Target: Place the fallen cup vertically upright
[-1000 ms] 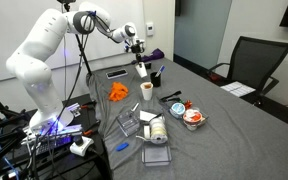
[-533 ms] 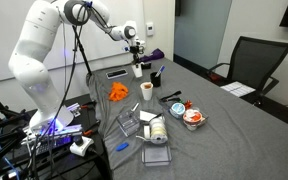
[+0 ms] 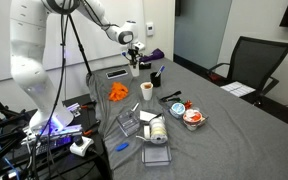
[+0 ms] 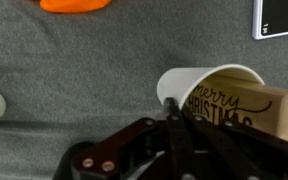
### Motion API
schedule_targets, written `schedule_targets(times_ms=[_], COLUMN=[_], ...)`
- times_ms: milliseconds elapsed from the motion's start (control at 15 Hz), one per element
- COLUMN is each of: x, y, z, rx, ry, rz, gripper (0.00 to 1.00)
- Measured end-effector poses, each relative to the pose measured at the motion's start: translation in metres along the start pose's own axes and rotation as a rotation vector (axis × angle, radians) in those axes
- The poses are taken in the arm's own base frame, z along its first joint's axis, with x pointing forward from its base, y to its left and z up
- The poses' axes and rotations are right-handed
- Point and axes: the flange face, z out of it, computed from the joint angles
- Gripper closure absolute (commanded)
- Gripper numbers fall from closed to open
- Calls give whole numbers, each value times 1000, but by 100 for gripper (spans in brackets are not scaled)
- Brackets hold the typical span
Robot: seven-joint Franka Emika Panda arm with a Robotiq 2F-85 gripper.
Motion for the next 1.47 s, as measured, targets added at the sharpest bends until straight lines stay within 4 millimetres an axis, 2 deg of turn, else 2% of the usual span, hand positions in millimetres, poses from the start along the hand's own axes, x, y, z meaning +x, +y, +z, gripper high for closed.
schedule_targets(times_ms=[267, 1067, 1267, 1467], x=[-12, -11, -7, 1], y=[38, 34, 45, 69], z=[7, 6, 3, 3], rx=[69, 75, 96, 109], ry=[17, 19, 17, 13], rz=[24, 23, 22, 27], gripper=[97, 99, 99, 99])
